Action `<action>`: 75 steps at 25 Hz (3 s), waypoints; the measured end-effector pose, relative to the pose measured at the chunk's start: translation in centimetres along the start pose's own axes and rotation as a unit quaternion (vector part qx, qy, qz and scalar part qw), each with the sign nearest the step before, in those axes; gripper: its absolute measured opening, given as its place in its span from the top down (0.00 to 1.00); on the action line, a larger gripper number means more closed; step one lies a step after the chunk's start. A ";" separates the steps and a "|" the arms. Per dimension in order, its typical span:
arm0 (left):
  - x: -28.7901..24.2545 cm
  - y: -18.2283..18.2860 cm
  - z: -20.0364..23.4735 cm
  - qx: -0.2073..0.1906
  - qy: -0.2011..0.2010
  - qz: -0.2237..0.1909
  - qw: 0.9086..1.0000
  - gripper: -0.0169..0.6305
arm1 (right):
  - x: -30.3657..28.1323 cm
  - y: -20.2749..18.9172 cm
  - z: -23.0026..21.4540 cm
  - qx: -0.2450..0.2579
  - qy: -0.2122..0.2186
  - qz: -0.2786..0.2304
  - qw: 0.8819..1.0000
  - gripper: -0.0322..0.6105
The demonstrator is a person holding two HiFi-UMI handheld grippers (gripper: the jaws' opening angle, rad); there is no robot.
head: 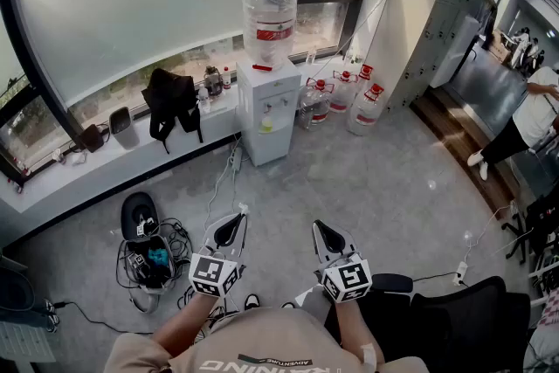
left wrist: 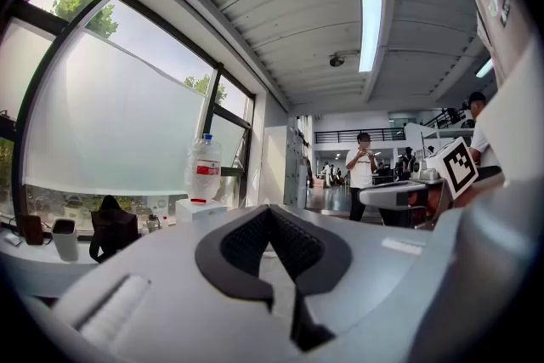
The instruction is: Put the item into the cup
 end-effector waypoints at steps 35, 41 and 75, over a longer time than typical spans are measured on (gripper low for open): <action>-17.4 -1.2 8.5 0.014 0.001 0.036 0.999 0.96 | -14.9 -1.6 -12.4 -0.019 0.003 0.012 1.000 0.93; -23.4 -0.7 8.3 0.012 0.023 0.040 0.999 0.96 | -18.3 -1.5 -18.9 -0.018 0.029 0.006 0.999 0.93; -44.0 0.0 21.9 0.010 -0.029 0.044 0.999 0.96 | -38.2 -1.0 -28.8 -0.046 0.005 0.018 0.999 0.93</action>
Point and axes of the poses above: the fingertips, and each gripper's own axes: x backward along the fingers, z to its left, y out of its top, the point moved 4 cm from there along x, backward along the fingers, and after that the axes turned 4 degrees about y, right-handed, at the moved point
